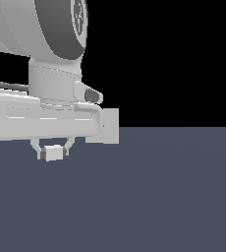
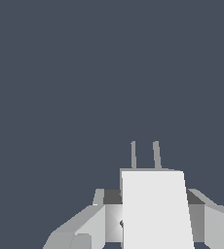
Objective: Plug the charger into the wall socket.
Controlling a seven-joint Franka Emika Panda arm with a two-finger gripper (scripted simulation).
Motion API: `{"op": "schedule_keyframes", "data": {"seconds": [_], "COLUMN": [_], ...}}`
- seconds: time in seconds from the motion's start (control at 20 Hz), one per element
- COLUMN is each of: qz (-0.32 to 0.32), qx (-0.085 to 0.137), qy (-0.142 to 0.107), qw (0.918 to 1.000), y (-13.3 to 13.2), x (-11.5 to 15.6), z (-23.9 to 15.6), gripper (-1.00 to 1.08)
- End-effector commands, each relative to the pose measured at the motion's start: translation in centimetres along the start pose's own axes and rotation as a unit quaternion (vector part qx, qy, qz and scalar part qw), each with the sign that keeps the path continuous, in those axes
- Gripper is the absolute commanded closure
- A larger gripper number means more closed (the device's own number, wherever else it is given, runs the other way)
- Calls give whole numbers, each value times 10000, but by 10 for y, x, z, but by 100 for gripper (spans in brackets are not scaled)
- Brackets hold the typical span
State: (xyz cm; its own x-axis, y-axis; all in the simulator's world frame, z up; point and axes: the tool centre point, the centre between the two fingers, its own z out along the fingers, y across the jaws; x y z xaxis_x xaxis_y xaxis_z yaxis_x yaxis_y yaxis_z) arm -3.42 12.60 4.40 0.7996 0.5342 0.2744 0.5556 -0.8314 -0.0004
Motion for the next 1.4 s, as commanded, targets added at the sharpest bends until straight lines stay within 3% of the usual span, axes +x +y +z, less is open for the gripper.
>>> {"op": "schedule_keyframes", "data": {"seconds": [0.0, 0.35, 0.75, 1.05, 1.35], "qz": [405, 1463, 2522, 3033, 3297], "qx": [-112, -408, -709, -856, -933], "qy": [10, 18, 11, -3, -16], "qw": [9991, 9884, 9651, 9490, 9395], "y": [11, 39, 67, 80, 86], "x": [4, 8, 4, 0, -4], "z": [-7, -25, -44, -54, -59], "gripper": [108, 108, 108, 108, 108]}}
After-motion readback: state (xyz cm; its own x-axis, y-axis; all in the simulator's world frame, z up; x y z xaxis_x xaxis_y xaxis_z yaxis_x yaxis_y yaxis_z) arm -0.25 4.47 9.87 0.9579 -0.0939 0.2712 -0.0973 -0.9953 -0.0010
